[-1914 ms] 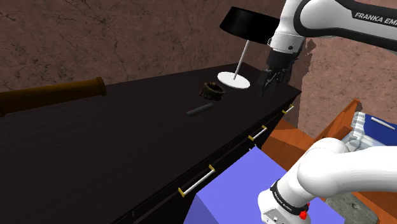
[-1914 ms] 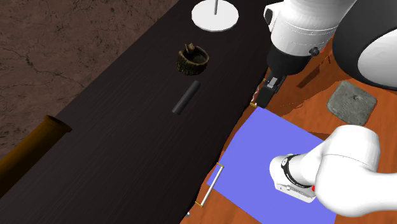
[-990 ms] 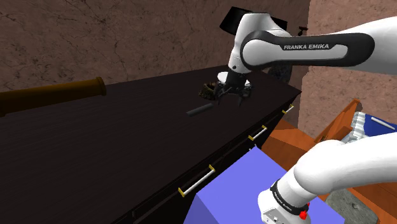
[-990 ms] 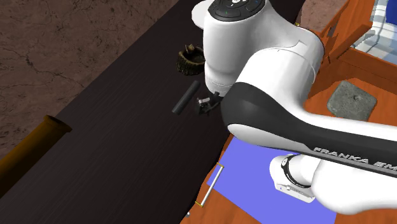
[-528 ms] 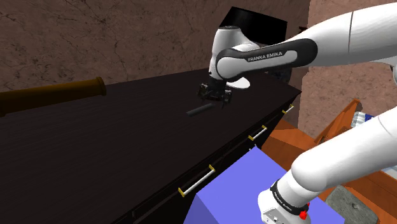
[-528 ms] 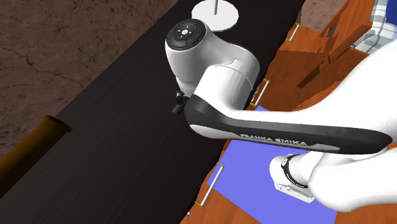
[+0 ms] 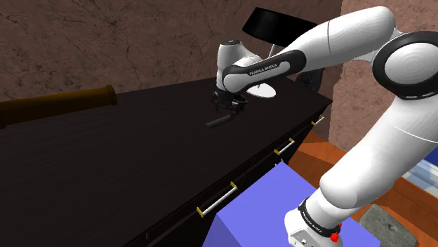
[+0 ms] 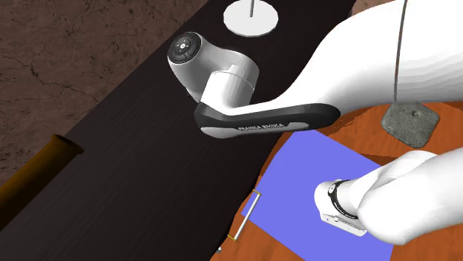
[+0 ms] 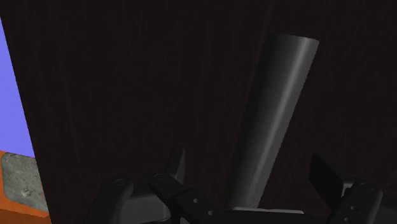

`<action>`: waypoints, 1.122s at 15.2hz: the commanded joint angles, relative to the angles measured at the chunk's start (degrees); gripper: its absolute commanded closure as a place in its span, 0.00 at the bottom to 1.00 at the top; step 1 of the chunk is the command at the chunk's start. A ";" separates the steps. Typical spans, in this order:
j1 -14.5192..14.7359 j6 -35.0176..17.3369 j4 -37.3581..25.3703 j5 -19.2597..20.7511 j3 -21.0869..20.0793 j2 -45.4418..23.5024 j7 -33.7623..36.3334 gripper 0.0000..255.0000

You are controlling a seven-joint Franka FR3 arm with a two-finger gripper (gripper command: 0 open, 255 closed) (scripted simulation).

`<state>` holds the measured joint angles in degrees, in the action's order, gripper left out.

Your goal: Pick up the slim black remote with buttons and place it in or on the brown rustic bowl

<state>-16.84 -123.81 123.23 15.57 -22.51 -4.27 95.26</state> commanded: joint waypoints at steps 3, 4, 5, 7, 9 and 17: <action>0.17 -0.75 -4.07 4.53 1.58 -6.05 9.60 0.00; 0.15 -1.40 -3.77 4.85 1.73 -6.45 9.80 0.00; 0.13 -2.05 -3.48 5.18 1.87 -6.86 10.01 0.00; 0.08 -3.33 -2.96 5.88 2.15 -7.72 10.45 0.00; 0.03 -4.60 -2.48 6.61 2.44 -8.61 10.91 0.00; 0.02 -4.95 -2.35 6.81 2.53 -8.87 11.04 0.00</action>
<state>-16.81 -128.76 120.88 22.38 -19.98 -13.13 106.31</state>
